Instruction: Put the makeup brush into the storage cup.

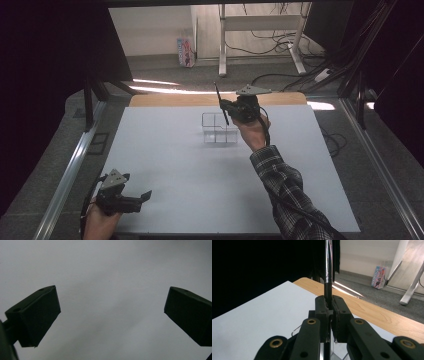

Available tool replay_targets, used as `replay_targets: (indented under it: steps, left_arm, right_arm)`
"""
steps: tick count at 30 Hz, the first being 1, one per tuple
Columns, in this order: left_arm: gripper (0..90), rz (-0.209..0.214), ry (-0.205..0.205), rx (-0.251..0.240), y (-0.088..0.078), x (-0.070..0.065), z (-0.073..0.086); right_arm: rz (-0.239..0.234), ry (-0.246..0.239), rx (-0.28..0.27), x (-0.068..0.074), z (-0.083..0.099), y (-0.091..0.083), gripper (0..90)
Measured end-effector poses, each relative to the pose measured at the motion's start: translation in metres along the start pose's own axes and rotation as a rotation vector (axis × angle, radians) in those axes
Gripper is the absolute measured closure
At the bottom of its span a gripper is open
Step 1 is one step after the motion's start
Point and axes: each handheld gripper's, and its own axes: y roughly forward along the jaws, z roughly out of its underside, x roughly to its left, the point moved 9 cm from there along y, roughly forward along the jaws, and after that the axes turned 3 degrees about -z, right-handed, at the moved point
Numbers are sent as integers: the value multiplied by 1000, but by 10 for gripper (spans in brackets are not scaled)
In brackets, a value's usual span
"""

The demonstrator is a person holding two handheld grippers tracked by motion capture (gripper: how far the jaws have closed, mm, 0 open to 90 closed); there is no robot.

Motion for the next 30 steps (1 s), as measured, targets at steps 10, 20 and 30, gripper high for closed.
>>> replay_targets:
  steps: [10, 20, 30]
  left_arm:
    - [8, 1, 1, 0, 0, 0, 0]
    - [8, 2, 0, -2, 0, 0, 0]
    - [8, 3, -1, -2, 0, 0, 0]
  right_arm:
    - [5, -12, 2, 2, -2, 10, 837]
    - [14, -21, 11, 1, 3, 18, 836]
    - [24, -18, 20, -3, 11, 25, 836]
